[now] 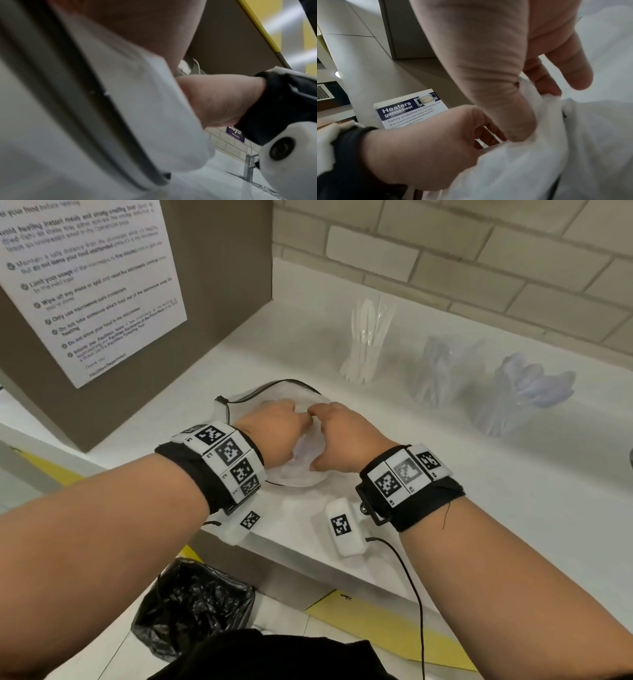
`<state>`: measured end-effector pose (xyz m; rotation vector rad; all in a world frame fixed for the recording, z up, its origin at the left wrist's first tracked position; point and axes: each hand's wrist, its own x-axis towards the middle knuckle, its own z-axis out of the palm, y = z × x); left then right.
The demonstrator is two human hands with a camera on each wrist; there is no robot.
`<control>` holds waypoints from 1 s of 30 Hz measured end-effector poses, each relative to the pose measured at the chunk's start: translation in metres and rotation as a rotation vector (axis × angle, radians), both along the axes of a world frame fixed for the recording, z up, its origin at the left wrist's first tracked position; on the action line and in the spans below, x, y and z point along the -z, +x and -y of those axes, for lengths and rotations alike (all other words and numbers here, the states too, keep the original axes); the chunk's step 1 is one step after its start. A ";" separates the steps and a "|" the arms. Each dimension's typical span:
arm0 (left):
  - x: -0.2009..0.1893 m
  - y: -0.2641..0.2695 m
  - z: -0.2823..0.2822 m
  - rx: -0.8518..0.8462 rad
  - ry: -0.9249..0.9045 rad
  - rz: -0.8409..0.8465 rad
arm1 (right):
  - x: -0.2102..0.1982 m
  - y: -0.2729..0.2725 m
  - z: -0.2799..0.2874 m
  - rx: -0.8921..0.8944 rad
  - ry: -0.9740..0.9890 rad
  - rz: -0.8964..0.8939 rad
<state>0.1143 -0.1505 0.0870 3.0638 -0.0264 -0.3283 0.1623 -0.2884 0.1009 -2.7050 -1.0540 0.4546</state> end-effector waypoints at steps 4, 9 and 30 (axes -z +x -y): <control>-0.001 0.005 0.006 0.029 0.098 -0.053 | -0.006 0.002 0.005 0.028 -0.033 0.025; -0.007 0.009 0.005 -0.024 0.207 -0.117 | -0.018 0.002 0.014 -0.001 -0.139 0.025; -0.001 0.011 0.018 -0.151 -0.016 -0.042 | -0.009 -0.003 0.014 -0.017 -0.025 0.008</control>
